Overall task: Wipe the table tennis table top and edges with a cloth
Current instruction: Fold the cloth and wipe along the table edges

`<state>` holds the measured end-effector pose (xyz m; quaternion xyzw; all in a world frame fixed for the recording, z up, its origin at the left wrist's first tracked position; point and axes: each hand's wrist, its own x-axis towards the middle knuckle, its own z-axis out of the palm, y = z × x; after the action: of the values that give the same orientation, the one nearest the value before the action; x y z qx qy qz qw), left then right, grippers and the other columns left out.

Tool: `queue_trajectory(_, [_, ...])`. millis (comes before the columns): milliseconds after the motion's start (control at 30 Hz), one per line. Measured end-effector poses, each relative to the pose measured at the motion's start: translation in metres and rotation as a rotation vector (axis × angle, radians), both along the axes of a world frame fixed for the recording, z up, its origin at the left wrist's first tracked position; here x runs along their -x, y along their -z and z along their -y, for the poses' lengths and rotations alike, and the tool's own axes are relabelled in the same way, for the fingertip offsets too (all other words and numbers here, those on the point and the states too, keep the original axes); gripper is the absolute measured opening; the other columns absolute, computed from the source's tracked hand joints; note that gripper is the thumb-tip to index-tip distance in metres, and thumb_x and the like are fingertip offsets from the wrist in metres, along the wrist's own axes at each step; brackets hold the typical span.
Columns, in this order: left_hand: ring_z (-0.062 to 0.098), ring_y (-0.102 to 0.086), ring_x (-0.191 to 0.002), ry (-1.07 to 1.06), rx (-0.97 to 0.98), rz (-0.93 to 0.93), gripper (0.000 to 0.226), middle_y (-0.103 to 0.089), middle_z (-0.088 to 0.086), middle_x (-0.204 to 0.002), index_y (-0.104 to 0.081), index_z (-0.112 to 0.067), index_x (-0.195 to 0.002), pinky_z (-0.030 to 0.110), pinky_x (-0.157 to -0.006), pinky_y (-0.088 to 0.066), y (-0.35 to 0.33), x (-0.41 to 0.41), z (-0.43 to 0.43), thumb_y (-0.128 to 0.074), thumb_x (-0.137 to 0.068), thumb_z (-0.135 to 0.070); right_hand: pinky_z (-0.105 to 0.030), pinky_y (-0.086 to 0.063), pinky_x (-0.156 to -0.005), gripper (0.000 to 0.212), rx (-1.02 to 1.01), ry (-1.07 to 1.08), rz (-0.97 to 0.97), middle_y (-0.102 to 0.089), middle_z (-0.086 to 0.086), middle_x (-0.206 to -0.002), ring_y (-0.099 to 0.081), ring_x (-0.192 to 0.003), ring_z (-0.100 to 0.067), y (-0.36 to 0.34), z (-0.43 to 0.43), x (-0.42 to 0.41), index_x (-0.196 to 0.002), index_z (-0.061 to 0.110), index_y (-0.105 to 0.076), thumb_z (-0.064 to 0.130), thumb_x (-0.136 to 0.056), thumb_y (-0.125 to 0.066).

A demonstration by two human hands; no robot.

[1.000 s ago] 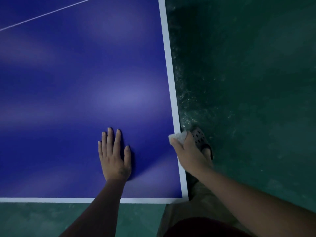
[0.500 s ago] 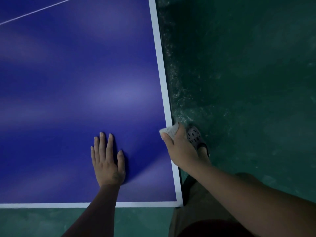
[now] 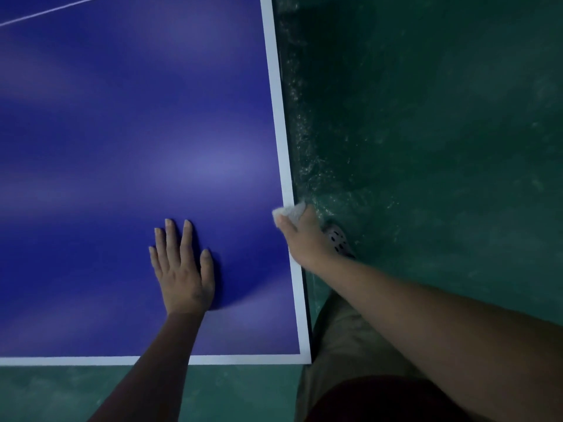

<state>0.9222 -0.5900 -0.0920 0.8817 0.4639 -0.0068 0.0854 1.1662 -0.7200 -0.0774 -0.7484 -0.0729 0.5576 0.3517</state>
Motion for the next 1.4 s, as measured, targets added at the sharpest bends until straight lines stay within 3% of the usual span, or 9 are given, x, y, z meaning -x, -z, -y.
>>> queue_trajectory(267, [0.049, -0.002, -0.165, -0.126, 0.006, -0.089, 0.075, -0.006, 0.012, -0.181, -0.02, -0.033, -0.173, 0.075, -0.127, -0.006, 0.007, -0.124, -0.06, -0.031, -0.106, -0.066, -0.024, -0.033, -0.056, 0.047, 0.029, 0.007, 0.04, -0.043, 0.005, -0.086, -0.041, -0.063, -0.004, 0.018, 0.013, 0.029, -0.104, 0.022, -0.04, 0.069, -0.102, -0.043])
queue_trajectory(400, [0.044, 0.006, -0.166, -0.217, 0.012, -0.087, 0.076, 0.003, 0.009, -0.182, -0.011, -0.038, -0.173, 0.077, -0.126, 0.0, 0.008, -0.193, -0.061, -0.02, -0.106, -0.072, -0.026, -0.041, -0.069, 0.048, -0.113, 0.065, 0.155, -0.054, 0.001, -0.101, -0.053, -0.079, -0.006, 0.026, -0.048, -0.031, -0.108, 0.013, -0.054, 0.06, -0.102, -0.048])
queue_trajectory(500, [0.04, 0.009, -0.167, -0.266, 0.023, -0.095, 0.075, 0.006, 0.005, -0.182, -0.007, -0.042, -0.173, 0.074, -0.128, 0.002, 0.01, -0.206, -0.06, -0.016, -0.105, -0.073, -0.029, -0.039, -0.088, 0.052, -0.046, 0.11, 0.061, -0.052, -0.005, -0.133, -0.055, -0.109, -0.021, 0.026, -0.074, -0.059, -0.142, 0.008, -0.044, 0.048, -0.11, -0.052])
queue_trajectory(633, [0.039, 0.007, -0.167, -0.255, 0.018, -0.085, 0.075, 0.003, 0.005, -0.182, -0.01, -0.042, -0.173, 0.072, -0.129, 0.001, 0.007, -0.201, -0.059, -0.018, -0.105, -0.073, -0.031, -0.044, -0.091, 0.068, -0.084, 0.112, 0.126, -0.05, -0.004, -0.117, -0.054, -0.103, -0.02, 0.025, -0.046, -0.033, -0.126, 0.009, -0.047, 0.073, -0.1, -0.051])
queue_trajectory(833, [0.038, 0.007, -0.167, -0.261, 0.01, -0.089, 0.074, 0.003, 0.003, -0.183, -0.01, -0.042, -0.172, 0.071, -0.129, 0.0, 0.006, -0.202, -0.058, -0.019, -0.106, -0.074, -0.028, -0.041, -0.081, 0.043, 0.036, 0.106, 0.017, -0.054, 0.005, -0.119, -0.058, -0.108, -0.02, -0.009, 0.001, 0.013, -0.138, 0.016, -0.04, 0.047, -0.11, -0.051])
queue_trajectory(1000, [0.038, 0.003, -0.167, -0.272, -0.029, -0.075, 0.073, -0.001, 0.004, -0.183, -0.013, -0.041, -0.172, 0.07, -0.129, -0.001, 0.008, -0.204, -0.059, -0.024, -0.107, -0.072, -0.036, -0.043, -0.081, 0.048, -0.022, 0.116, 0.087, -0.052, -0.035, -0.124, -0.057, -0.094, -0.024, 0.01, -0.066, -0.045, -0.128, -0.006, -0.052, 0.039, -0.11, -0.054])
queue_trajectory(1067, [0.038, 0.002, -0.167, -0.268, -0.034, -0.068, 0.073, -0.002, 0.004, -0.183, -0.014, -0.041, -0.172, 0.07, -0.13, -0.001, 0.007, -0.204, -0.059, -0.025, -0.107, -0.072, -0.033, -0.043, -0.083, 0.059, -0.054, 0.126, 0.084, -0.039, 0.001, -0.115, -0.053, -0.086, -0.018, 0.025, -0.102, -0.081, -0.124, 0.003, -0.053, 0.057, -0.102, -0.056])
queue_trajectory(1167, [0.038, 0.001, -0.168, -0.259, -0.044, -0.059, 0.073, -0.004, 0.005, -0.182, -0.016, -0.04, -0.172, 0.068, -0.131, -0.001, 0.007, -0.204, -0.059, -0.027, -0.107, -0.071, -0.04, -0.053, -0.097, 0.08, 0.015, 0.18, 0.0, -0.057, -0.011, -0.139, -0.064, -0.11, -0.028, 0.045, -0.129, -0.104, -0.143, 0.008, -0.048, 0.07, -0.093, -0.057])
queue_trajectory(1400, [0.031, -0.002, -0.168, -0.245, -0.052, -0.025, 0.089, -0.006, 0.013, -0.182, -0.011, -0.01, -0.173, 0.058, -0.134, -0.007, 0.007, -0.202, -0.062, -0.032, -0.108, -0.067, -0.034, -0.043, -0.107, 0.066, 0.013, 0.095, 0.018, -0.05, -0.003, -0.142, -0.055, -0.128, -0.023, 0.008, -0.055, -0.046, -0.159, 0.012, -0.029, 0.048, -0.109, -0.054])
